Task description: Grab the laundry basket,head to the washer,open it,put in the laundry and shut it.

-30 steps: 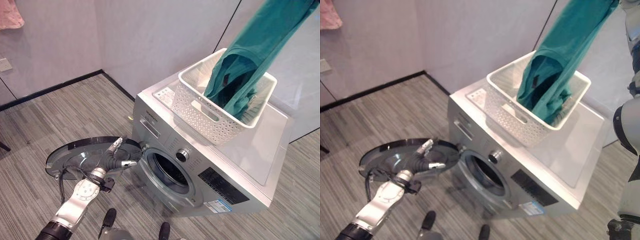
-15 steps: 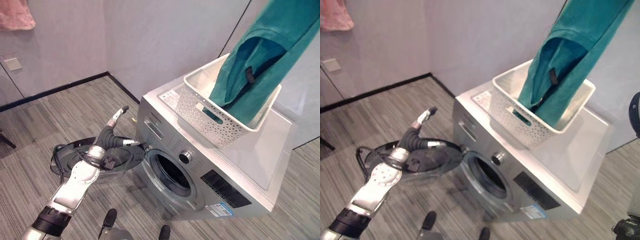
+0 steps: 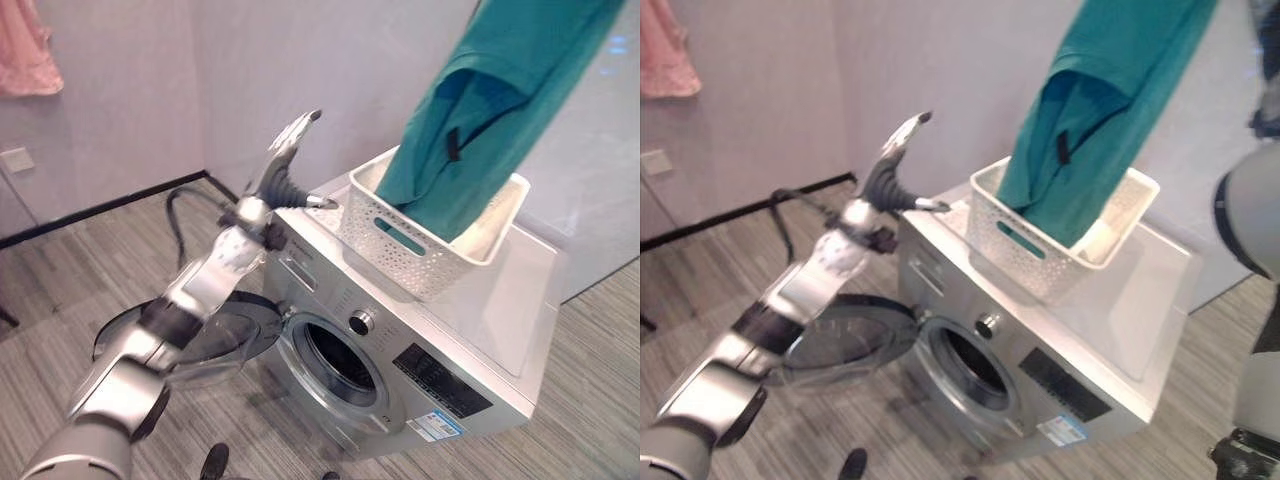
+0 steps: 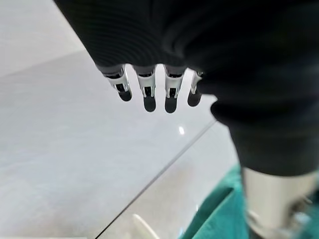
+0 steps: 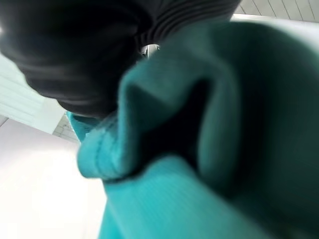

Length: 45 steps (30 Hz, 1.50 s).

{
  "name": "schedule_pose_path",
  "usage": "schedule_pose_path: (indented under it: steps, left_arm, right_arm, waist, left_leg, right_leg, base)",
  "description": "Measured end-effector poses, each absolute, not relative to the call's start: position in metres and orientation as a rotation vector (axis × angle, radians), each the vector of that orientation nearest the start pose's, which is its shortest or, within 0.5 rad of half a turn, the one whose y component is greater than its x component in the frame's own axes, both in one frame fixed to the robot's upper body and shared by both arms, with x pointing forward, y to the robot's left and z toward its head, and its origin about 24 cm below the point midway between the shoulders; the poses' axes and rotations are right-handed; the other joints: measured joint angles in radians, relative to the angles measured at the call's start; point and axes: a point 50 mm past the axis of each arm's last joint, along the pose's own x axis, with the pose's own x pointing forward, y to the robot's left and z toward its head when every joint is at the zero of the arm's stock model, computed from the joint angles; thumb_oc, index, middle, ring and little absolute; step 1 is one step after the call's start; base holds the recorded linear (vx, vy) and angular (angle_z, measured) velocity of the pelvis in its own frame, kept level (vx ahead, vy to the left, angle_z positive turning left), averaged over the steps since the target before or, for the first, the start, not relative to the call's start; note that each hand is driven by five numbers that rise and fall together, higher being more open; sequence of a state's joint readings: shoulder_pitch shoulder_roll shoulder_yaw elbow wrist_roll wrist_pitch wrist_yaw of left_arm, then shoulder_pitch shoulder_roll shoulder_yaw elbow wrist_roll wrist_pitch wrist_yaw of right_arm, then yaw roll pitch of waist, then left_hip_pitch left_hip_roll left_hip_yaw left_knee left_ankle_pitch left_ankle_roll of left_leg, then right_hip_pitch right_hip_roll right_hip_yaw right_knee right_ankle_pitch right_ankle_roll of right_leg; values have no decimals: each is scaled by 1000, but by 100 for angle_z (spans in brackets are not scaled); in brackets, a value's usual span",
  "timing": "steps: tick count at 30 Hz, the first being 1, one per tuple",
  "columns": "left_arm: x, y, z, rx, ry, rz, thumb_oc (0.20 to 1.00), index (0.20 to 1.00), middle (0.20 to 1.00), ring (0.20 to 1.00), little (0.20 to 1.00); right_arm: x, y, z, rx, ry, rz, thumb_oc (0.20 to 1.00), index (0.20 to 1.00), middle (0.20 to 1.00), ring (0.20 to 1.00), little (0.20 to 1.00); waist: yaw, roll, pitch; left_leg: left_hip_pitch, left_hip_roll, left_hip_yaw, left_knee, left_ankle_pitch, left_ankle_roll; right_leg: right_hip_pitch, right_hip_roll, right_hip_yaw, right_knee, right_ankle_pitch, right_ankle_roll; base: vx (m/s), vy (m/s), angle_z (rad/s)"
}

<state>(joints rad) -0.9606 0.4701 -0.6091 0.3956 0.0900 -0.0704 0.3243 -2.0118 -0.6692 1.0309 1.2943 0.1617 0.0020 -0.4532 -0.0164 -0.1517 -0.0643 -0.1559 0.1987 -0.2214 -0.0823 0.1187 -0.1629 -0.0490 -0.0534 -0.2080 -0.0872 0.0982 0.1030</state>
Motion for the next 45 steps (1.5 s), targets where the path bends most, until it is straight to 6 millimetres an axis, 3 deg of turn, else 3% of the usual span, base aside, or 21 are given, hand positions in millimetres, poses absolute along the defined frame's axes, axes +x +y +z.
schedule_pose_path:
  steps: [3,4,7,10,22,31,39,45]
  left_arm:
    - [389,41,216,886,-581,-170,1000,1000,1000,1000,1000]
    - [398,33,205,949,-510,-166,1000,1000,1000,1000,1000]
    - [397,27,190,890,-437,-181,1000,1000,1000,1000,1000]
    - [398,26,175,867,-370,-169,1000,1000,1000,1000,1000]
    - [400,26,191,757,-373,-128,1000,1000,1000,1000,1000]
    - [399,17,185,699,-320,-134,1000,1000,1000,1000,1000]
    - [406,21,200,603,-277,-112,1000,1000,1000,1000,1000]
    - [414,25,236,556,-294,-65,1000,1000,1000,1000,1000]
  right_arm:
    - [357,-167,487,-958,-791,-643,200,200,200,200,200]
    - [360,-166,483,-956,-769,-631,200,200,200,200,200]
    - [365,-164,474,-964,-748,-613,200,200,200,200,200]
    - [370,-167,466,-962,-718,-602,200,200,200,200,200]
    - [376,-164,456,-1008,-694,-573,200,200,200,200,200]
    - [377,-155,454,-1013,-715,-539,200,200,200,200,200]
    - [380,-128,443,-1019,-765,-425,200,200,200,200,200]
    - [378,-105,439,-1002,-814,-336,200,200,200,200,200]
  waist:
    - [-25,21,-11]
    - [-25,33,-17]
    - [-25,49,-27]
    - [-34,57,-32]
    - [-27,56,-33]
    - [-35,55,-34]
    - [-58,52,-36]
    - [-87,54,-36]
  left_leg:
    - [9,0,17,0,0,0]
    - [9,-2,20,0,-1,1]
    - [9,-3,27,-1,-5,7]
    - [-2,-1,41,0,-5,8]
    - [-3,-15,42,0,-8,12]
    - [-1,-16,46,-1,-7,11]
    - [20,-14,97,-4,-15,19]
    - [24,-15,133,-7,-14,17]
  right_leg:
    - [-3,-2,16,0,3,2]
    - [-4,-6,18,0,2,2]
    - [-7,-5,23,0,2,2]
    - [-27,-5,37,0,6,2]
    - [-28,-18,38,0,5,5]
    - [-28,-20,41,0,4,6]
    - [-41,-22,89,0,9,12]
    - [-61,-23,124,0,23,9]
  base:
    - [3,20,-18]
    - [-3,8,-3]
    - [-7,2,-6]
    - [-5,10,-11]
    - [0,0,0]
    - [0,0,0]
    - [5,-17,-18]
    - [24,-17,-16]
